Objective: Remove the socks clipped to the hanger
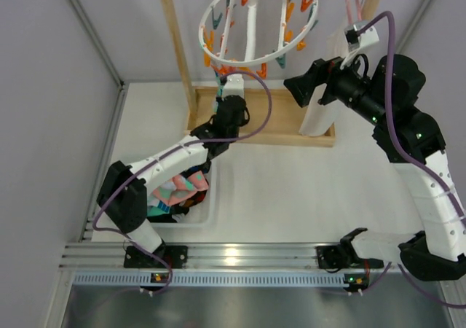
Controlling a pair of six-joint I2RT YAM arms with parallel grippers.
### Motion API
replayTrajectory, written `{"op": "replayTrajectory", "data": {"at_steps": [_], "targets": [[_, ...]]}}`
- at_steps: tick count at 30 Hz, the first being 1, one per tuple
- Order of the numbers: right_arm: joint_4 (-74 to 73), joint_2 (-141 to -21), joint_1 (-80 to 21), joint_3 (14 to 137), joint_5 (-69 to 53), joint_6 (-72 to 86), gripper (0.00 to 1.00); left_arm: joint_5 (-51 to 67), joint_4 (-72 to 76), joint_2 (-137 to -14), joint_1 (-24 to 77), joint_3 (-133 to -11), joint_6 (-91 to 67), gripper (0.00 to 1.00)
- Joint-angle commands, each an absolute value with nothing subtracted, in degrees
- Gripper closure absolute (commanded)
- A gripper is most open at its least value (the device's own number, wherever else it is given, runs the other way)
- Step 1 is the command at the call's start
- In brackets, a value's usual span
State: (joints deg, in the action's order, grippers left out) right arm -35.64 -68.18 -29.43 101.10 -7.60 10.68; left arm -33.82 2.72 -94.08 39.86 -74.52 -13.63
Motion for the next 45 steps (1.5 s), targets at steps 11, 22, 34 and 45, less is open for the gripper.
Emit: {"op": "replayTrajectory", "data": {"at_steps": [11, 22, 34, 45], "targets": [[-41.4, -77.2, -26.4, 120.1, -14.4, 15.9, 0.01, -65.5, 1.8, -104.2, 61.9, -95.7, 8.7, 1.0], [-50.8, -91.2, -28.9, 134.5, -17.1, 6.2, 0.25, -67.9, 1.8, -108.2, 64.0, -97.2, 12.7, 1.0], [-53.4, -97.6, -34.4, 134.6, -6.4, -3.2, 0.31, -67.3, 1.8, -109.7, 64.5, -97.6, 14.6, 1.0], [-51.9, -99.0, -39.7, 131.5, 2.2, -7.7, 0.35, -66.5, 1.8, -110.0, 64.6, -99.0, 15.4, 1.0]]}}
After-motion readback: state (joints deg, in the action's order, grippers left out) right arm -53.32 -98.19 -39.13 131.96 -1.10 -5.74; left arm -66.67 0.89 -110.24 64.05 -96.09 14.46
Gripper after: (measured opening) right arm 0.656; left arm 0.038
